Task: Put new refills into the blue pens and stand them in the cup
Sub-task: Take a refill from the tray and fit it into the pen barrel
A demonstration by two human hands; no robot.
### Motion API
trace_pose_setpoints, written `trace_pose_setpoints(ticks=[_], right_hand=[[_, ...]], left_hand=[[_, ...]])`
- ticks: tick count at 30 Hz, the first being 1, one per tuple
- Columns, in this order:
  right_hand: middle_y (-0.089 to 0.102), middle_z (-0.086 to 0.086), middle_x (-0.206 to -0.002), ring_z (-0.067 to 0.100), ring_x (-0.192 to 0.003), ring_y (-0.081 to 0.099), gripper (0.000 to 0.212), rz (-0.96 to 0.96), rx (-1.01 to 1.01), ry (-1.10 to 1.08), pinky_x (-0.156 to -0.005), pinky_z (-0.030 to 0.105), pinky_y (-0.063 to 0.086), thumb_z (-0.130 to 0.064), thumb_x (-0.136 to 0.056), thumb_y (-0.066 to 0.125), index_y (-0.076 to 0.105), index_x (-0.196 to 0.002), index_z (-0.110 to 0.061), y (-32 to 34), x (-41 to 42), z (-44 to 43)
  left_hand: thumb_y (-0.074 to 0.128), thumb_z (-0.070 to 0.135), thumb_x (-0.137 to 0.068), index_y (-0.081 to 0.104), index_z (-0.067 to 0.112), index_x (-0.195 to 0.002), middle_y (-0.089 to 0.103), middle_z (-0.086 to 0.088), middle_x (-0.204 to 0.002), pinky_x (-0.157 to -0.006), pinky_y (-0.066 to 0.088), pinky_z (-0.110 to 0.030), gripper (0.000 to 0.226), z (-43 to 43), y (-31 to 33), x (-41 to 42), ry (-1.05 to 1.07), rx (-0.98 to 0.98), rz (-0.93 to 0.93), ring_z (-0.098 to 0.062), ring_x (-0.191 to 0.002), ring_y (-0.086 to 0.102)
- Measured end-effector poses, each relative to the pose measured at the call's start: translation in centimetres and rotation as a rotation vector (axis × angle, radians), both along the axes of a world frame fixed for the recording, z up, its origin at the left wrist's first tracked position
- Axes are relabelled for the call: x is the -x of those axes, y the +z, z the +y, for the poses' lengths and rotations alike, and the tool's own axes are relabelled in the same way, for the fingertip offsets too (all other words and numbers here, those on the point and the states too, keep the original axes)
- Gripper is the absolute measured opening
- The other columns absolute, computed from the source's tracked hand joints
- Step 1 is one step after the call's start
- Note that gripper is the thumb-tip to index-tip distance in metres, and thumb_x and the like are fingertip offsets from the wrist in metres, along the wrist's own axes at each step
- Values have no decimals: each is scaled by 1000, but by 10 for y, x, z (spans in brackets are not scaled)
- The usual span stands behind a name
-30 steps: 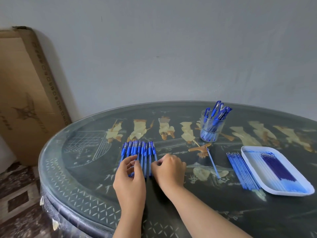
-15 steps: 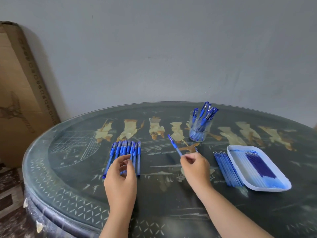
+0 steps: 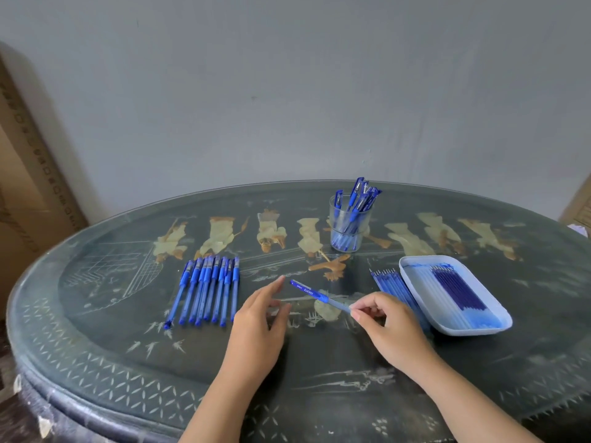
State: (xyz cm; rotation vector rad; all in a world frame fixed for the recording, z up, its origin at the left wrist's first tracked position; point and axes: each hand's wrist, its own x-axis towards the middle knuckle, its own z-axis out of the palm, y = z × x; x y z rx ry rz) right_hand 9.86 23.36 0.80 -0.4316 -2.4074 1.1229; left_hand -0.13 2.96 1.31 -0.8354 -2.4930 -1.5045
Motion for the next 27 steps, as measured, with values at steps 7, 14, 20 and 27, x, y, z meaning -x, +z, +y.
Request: trace_pose_setpoints(ticks=[7, 14, 20, 27], right_hand=[[63, -12, -84, 6, -84, 56, 22, -22, -107, 100, -73, 12, 43, -12, -89, 68, 65, -80, -32, -3, 1, 2], [62, -16, -88, 0, -90, 55, 4, 23, -133, 106, -77, 16, 43, -30, -86, 70, 67, -89, -31, -1, 2, -2], [56, -14, -86, 8, -87, 54, 26, 53, -287, 217, -79, 25, 47, -42, -90, 60, 70, -113, -40, -5, 6, -6], [65, -16, -93, 6, -88, 54, 23, 106, -437, 236, -81, 28, 45, -32, -94, 51, 72, -101, -24, -11, 9, -8]], left_hand=[[74, 8, -84, 70, 28, -101, 64, 19, -93, -77, 46, -9, 26, 2, 3, 1, -19, 14, 42, 7, -91, 59], [78, 16, -80, 76, 21, -94, 65, 20, -84, -71, 42, -5, 15, 0, 1, 0, -11, 26, 95, 5, -85, 59], [80, 15, -78, 76, 27, -97, 67, 22, -87, -73, 37, -2, 23, 2, 3, -2, -122, 30, 100, 6, -86, 59], [77, 17, -82, 75, 25, -89, 65, 25, -81, -76, 37, -4, 11, 0, 3, -3, -134, 102, 95, 5, -87, 56]])
